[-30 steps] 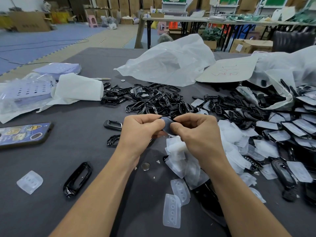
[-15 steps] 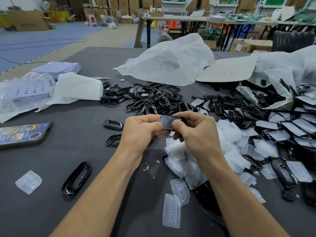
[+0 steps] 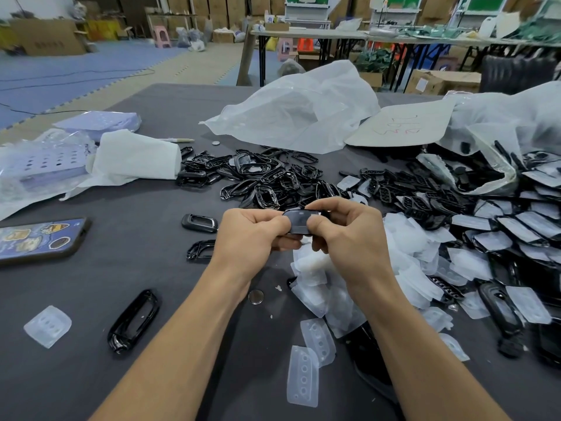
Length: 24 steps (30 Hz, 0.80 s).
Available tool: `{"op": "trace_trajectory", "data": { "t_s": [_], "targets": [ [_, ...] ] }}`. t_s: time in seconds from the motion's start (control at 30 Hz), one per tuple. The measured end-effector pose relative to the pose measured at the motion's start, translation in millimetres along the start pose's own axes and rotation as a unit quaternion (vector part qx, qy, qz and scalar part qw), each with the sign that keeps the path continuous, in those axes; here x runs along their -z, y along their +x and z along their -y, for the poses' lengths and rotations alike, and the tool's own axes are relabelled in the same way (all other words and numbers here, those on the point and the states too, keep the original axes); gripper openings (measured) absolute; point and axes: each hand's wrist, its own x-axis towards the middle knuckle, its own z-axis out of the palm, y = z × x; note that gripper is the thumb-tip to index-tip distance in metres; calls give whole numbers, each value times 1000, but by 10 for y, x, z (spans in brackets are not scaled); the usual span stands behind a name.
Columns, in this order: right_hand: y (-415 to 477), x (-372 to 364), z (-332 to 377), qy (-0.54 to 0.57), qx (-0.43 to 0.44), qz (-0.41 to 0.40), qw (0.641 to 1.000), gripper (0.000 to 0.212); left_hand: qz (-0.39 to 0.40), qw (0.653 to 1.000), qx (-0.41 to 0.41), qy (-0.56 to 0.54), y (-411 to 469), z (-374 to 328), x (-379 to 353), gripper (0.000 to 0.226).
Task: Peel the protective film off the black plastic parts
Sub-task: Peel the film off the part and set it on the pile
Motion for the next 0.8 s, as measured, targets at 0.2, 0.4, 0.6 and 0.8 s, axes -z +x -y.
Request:
{"op": "trace_trajectory", "data": {
  "t_s": [0.2,0.4,0.6,0.8],
  "targets": [
    [4,-10,-17,-12,25,-10,1000,19,-27,999,-22,22,13,38,-24,26],
    [21,-30,-34,-31,35,10,999,24,-37,994,-58,89,-1,59,-29,13],
    [31,-23,-59,-41,29,18,999,29,-43,992,-66,100,-2,15,-35,35],
    [-11,-34,-57,-79,58,15,995,21,-30,993,-81,83,-27,21,-54,39]
  ]
}}
